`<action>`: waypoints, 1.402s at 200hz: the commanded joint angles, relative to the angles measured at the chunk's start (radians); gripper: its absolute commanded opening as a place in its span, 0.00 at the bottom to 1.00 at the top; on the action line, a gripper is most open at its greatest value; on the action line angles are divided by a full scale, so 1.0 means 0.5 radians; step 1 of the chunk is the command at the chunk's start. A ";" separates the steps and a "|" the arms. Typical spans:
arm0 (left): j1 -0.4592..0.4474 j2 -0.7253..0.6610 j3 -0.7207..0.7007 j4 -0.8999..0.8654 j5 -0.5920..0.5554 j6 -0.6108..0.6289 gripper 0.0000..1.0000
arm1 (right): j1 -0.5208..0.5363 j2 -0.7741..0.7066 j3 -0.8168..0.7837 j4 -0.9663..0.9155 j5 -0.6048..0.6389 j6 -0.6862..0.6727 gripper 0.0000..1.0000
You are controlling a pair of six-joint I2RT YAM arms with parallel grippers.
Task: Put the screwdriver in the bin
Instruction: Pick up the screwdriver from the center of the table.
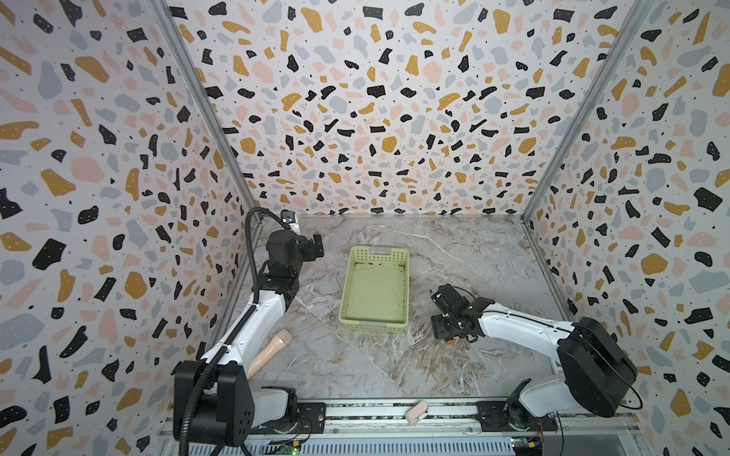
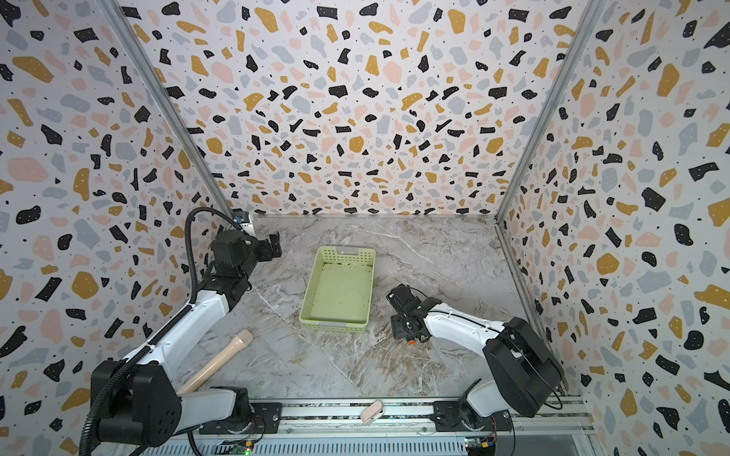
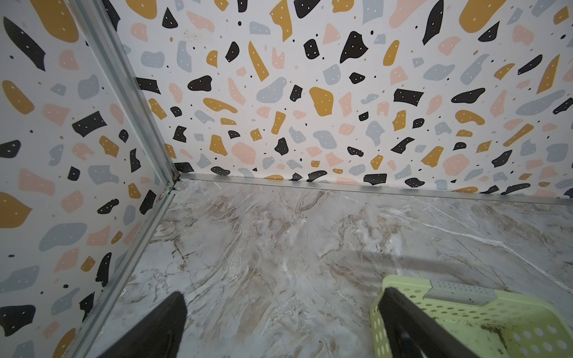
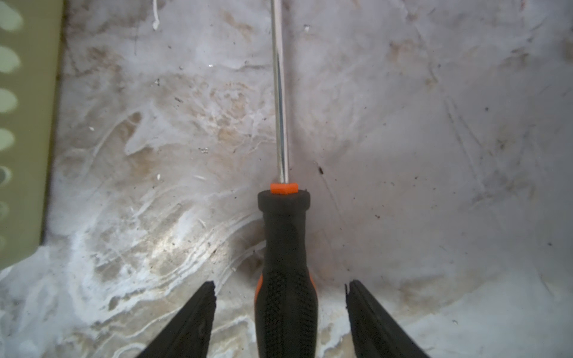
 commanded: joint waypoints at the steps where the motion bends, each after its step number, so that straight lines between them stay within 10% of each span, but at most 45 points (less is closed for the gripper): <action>1: 0.005 0.011 0.040 0.052 -0.030 -0.021 0.99 | -0.013 0.000 -0.023 -0.010 -0.021 -0.015 0.67; 280: 0.005 0.013 0.047 0.041 -0.042 -0.030 1.00 | -0.007 -0.012 0.073 -0.122 0.077 -0.017 0.28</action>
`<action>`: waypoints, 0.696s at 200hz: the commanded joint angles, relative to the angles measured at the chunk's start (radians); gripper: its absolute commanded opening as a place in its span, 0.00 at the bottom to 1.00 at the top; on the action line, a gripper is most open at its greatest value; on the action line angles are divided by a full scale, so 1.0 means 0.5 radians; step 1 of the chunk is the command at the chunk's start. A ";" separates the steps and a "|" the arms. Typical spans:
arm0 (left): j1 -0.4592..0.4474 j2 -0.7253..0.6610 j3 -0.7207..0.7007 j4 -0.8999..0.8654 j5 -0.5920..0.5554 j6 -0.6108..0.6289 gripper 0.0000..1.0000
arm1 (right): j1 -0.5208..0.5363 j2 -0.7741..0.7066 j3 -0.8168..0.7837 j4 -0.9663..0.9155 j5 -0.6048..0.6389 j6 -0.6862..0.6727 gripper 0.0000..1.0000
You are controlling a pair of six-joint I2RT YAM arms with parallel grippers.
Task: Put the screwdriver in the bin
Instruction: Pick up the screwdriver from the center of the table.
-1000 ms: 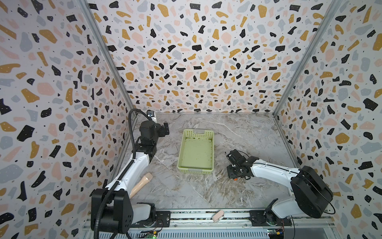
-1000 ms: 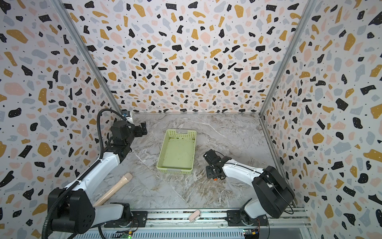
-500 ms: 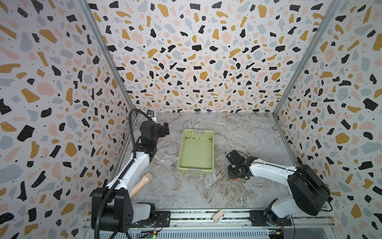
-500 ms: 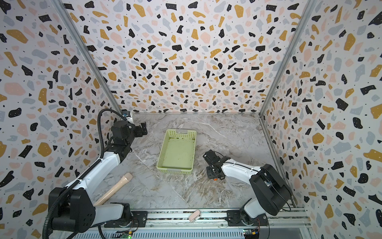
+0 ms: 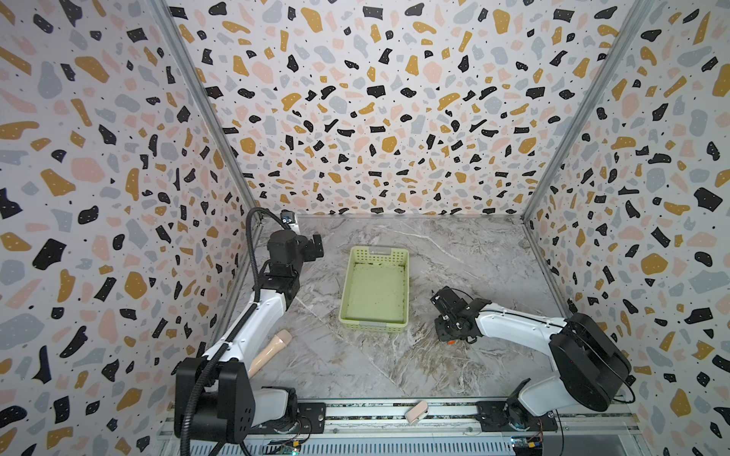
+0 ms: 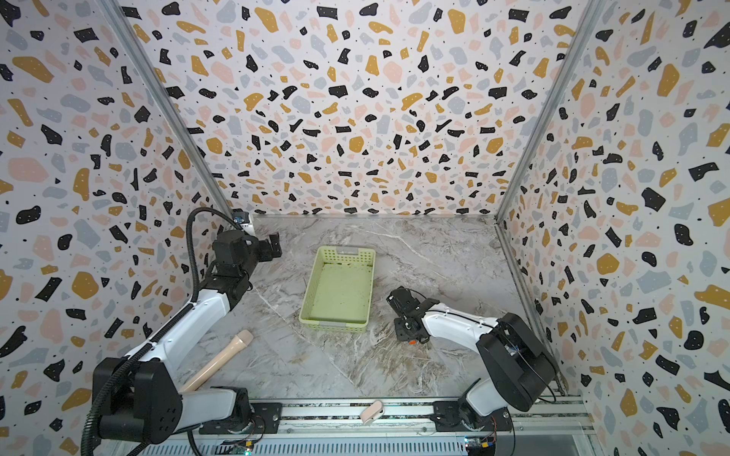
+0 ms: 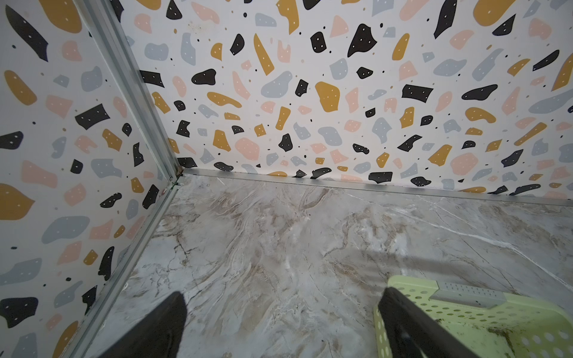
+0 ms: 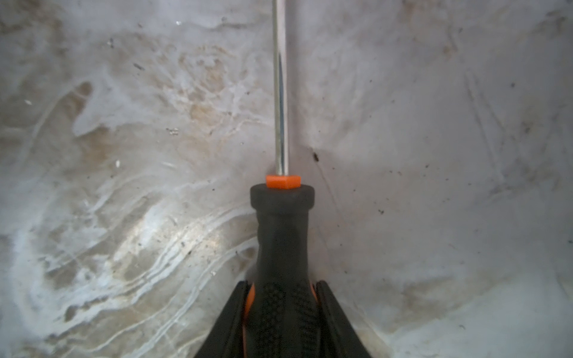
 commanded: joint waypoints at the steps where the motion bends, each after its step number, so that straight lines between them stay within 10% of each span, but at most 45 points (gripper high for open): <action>1: 0.003 -0.013 0.047 0.041 -0.010 -0.009 1.00 | 0.009 -0.087 0.093 -0.102 0.066 0.000 0.28; 139: 0.005 -0.022 0.047 0.039 -0.013 -0.015 1.00 | 0.019 -0.229 0.664 -0.430 0.190 -0.118 0.28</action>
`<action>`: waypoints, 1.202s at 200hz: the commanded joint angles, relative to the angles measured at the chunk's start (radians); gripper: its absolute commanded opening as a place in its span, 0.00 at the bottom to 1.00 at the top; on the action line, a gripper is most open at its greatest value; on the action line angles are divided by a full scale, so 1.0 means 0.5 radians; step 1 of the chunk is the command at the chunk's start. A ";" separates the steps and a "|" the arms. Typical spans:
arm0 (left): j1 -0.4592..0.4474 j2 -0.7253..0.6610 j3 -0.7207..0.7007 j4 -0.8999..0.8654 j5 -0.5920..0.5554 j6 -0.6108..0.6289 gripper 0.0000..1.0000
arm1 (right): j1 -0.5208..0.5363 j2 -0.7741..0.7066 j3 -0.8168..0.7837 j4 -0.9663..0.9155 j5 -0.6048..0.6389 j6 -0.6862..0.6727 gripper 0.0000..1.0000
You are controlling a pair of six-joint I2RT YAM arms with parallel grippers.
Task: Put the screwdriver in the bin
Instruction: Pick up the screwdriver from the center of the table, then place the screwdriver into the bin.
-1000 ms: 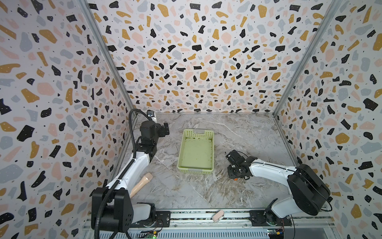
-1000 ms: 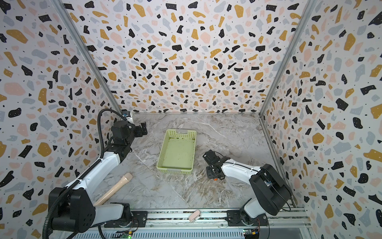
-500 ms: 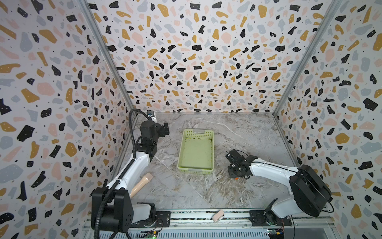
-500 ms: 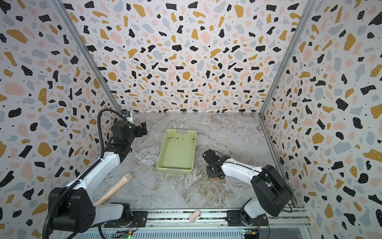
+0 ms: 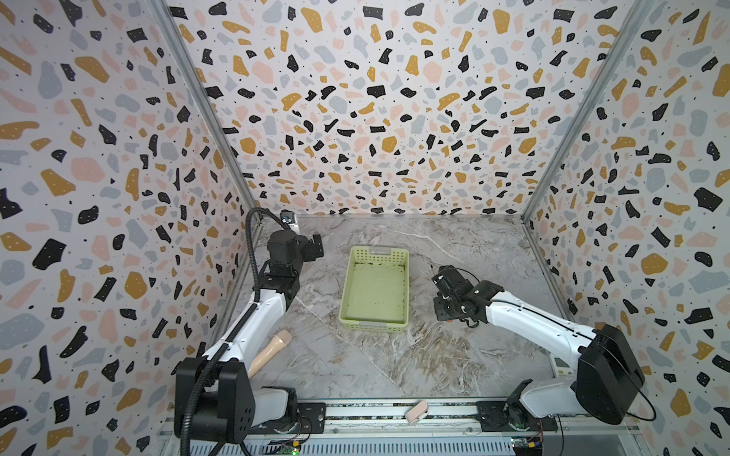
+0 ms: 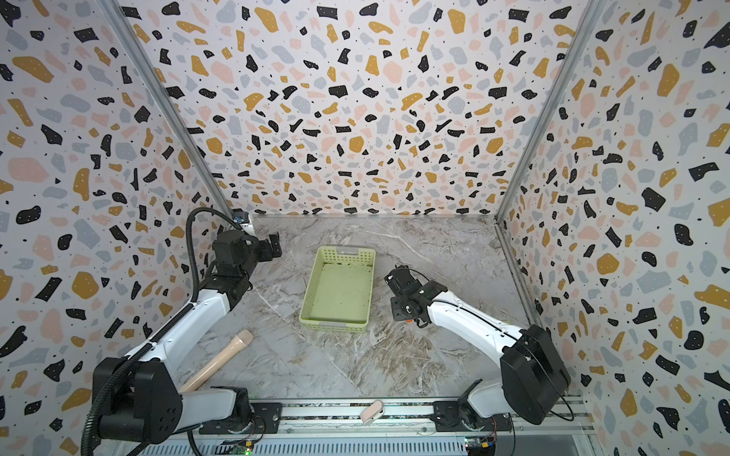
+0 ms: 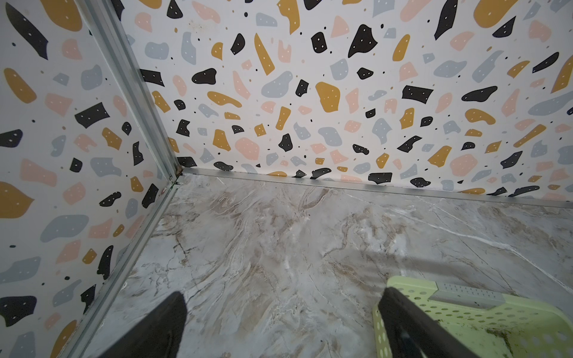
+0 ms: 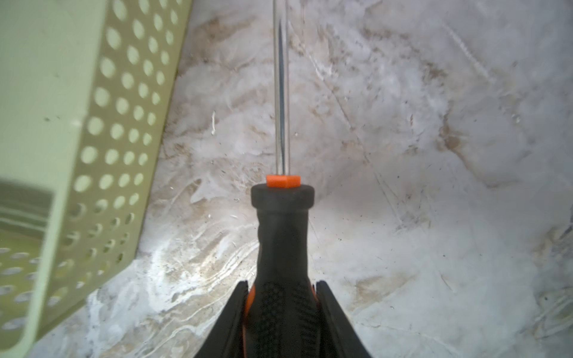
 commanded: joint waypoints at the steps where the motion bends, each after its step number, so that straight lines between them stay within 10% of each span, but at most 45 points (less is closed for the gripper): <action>1: 0.005 -0.022 0.047 0.039 -0.013 -0.002 0.99 | 0.012 -0.050 0.162 -0.084 0.064 -0.055 0.28; 118: 0.005 0.014 0.068 0.012 -0.033 0.018 0.99 | 0.263 0.785 1.125 0.108 -0.099 -0.191 0.28; 240: 0.005 0.033 0.084 -0.009 -0.060 0.053 0.99 | 0.315 1.356 1.380 0.221 -0.315 -0.194 0.28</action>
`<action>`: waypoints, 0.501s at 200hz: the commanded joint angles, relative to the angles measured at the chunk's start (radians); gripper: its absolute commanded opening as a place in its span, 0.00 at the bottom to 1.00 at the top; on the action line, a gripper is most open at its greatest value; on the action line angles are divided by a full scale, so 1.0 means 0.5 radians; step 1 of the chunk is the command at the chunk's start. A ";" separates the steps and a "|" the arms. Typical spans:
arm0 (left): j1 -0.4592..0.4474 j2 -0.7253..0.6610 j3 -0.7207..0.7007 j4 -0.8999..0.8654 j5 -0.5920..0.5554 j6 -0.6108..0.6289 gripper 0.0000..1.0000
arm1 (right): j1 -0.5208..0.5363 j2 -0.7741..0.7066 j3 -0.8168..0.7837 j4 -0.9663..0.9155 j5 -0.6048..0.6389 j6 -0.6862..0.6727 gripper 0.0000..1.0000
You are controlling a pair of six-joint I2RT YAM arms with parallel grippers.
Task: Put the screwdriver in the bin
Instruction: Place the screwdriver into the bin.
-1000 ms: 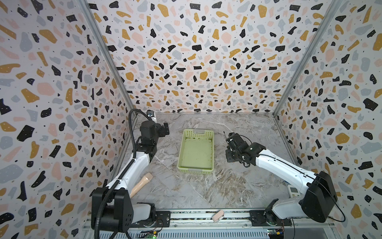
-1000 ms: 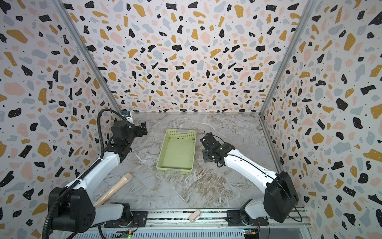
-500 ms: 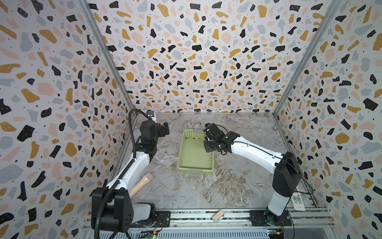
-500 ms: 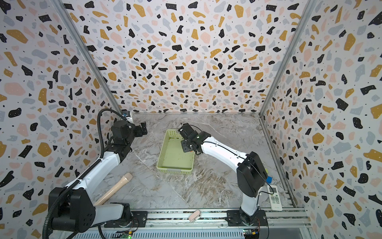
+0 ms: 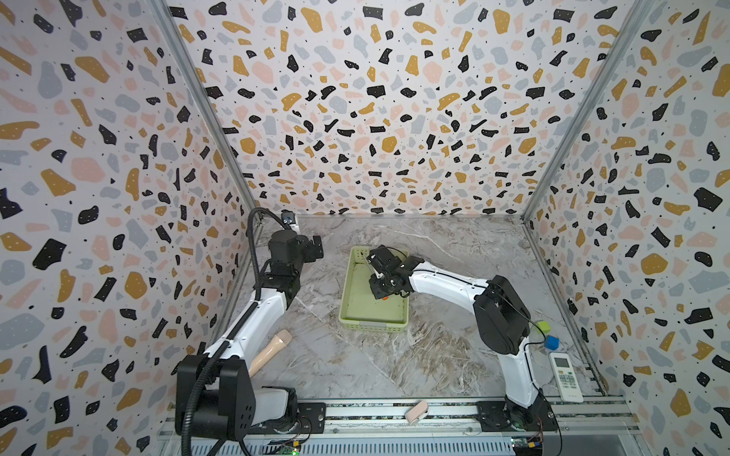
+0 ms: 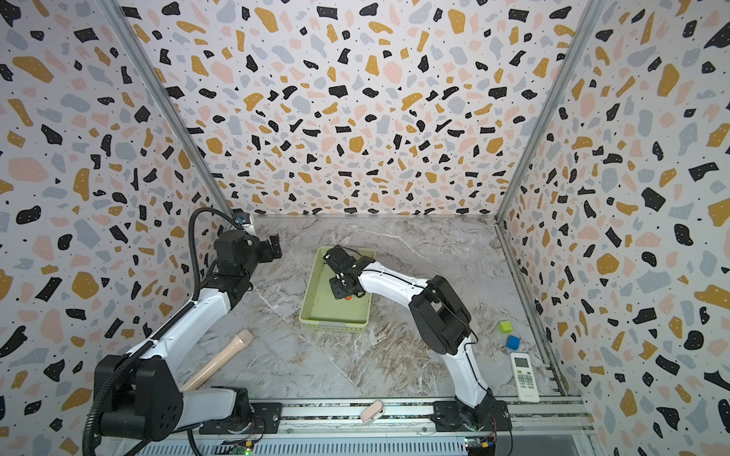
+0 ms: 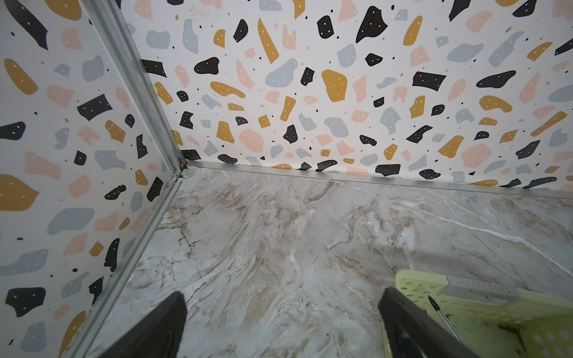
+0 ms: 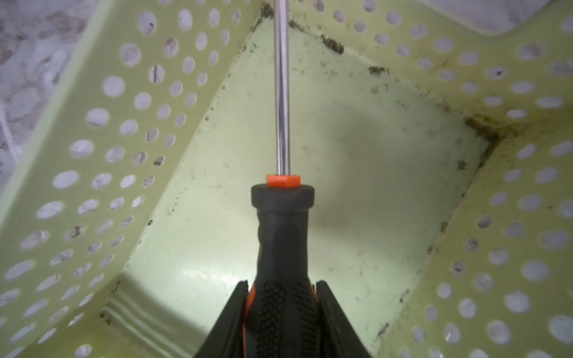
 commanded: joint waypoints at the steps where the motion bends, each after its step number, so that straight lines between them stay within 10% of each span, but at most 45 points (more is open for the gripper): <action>1: 0.005 0.009 0.072 0.038 -0.021 0.032 1.00 | 0.010 -0.042 0.063 0.017 -0.025 -0.014 0.28; 100: 0.005 0.024 0.077 0.032 -0.017 0.033 1.00 | 0.010 -0.010 -0.035 0.057 -0.037 -0.004 0.30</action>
